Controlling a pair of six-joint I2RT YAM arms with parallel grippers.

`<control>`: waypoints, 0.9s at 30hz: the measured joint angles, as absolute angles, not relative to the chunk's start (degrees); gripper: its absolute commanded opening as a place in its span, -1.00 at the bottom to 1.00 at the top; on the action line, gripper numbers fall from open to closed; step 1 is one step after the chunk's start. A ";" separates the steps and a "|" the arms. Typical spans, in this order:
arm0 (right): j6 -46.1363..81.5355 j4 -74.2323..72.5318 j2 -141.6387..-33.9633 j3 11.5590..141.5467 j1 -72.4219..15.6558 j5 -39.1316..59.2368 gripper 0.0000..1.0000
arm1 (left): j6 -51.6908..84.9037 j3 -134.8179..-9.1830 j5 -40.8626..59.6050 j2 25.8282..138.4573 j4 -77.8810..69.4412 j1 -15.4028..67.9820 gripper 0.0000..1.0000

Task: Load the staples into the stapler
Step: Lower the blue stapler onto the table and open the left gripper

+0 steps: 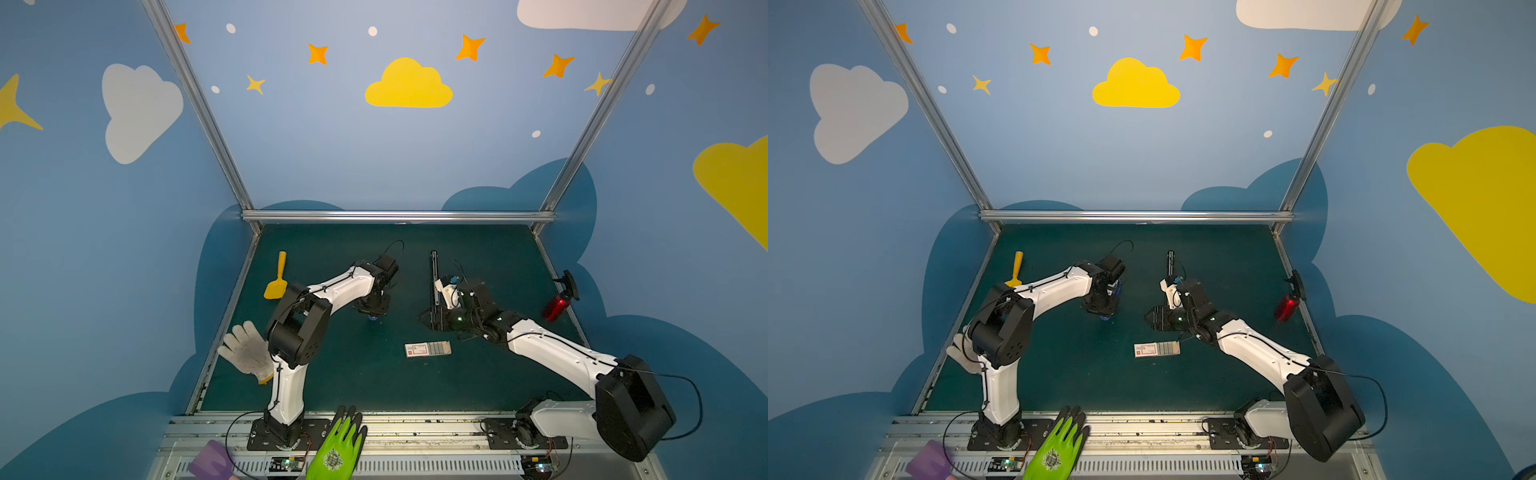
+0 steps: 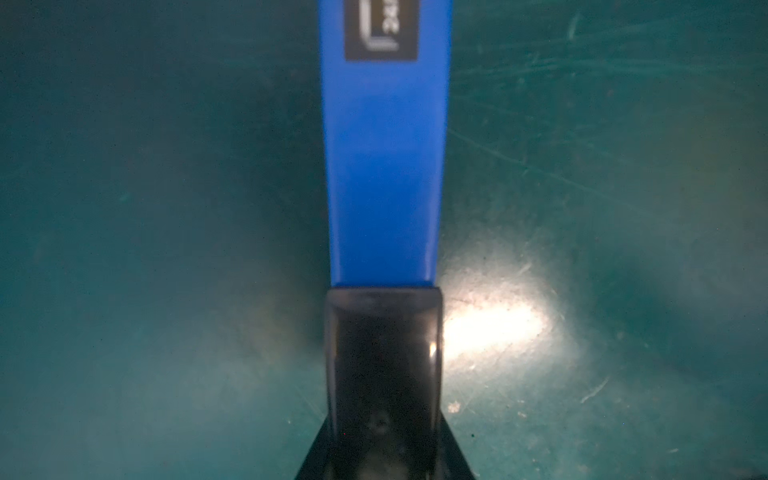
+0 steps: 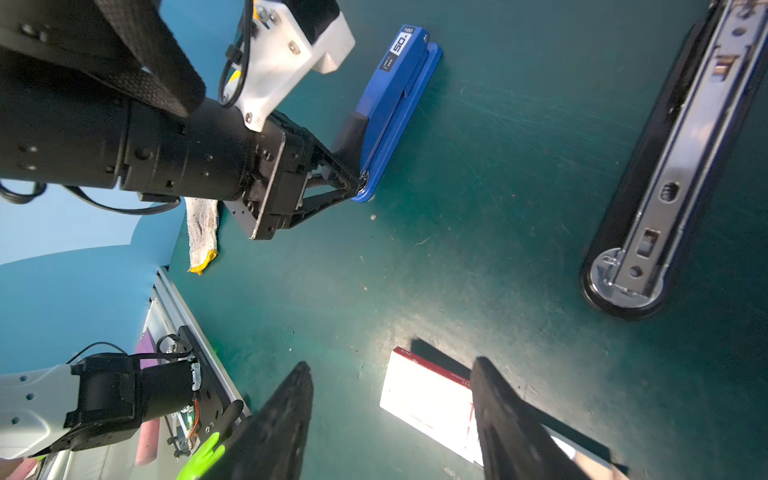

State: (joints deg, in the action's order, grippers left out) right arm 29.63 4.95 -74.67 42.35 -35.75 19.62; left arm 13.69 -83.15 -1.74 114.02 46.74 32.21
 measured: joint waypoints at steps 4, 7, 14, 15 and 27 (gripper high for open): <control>29.65 4.95 -74.52 42.04 -35.70 19.62 0.23 | 13.28 -83.88 -1.63 113.80 47.16 31.27 -0.74; 29.69 4.95 -74.52 41.76 -35.70 19.62 0.23 | 12.62 -84.99 -1.98 113.82 47.59 29.45 -0.74; 29.71 4.97 -73.82 41.23 -35.70 19.55 0.23 | 11.31 -88.03 -4.40 115.61 48.84 24.12 -0.69; 29.71 4.97 -73.63 41.10 -35.70 19.57 0.23 | 11.14 -88.73 -4.75 116.05 49.10 23.44 -0.67; 29.80 5.41 -71.40 40.21 -35.00 19.03 0.24 | 10.11 -90.17 -9.65 117.25 49.93 17.54 0.00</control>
State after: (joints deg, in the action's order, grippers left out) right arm 29.80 5.41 -71.40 40.21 -35.00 19.03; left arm 10.11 -90.17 -9.65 117.25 49.93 17.54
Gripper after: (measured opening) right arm 0.619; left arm 0.477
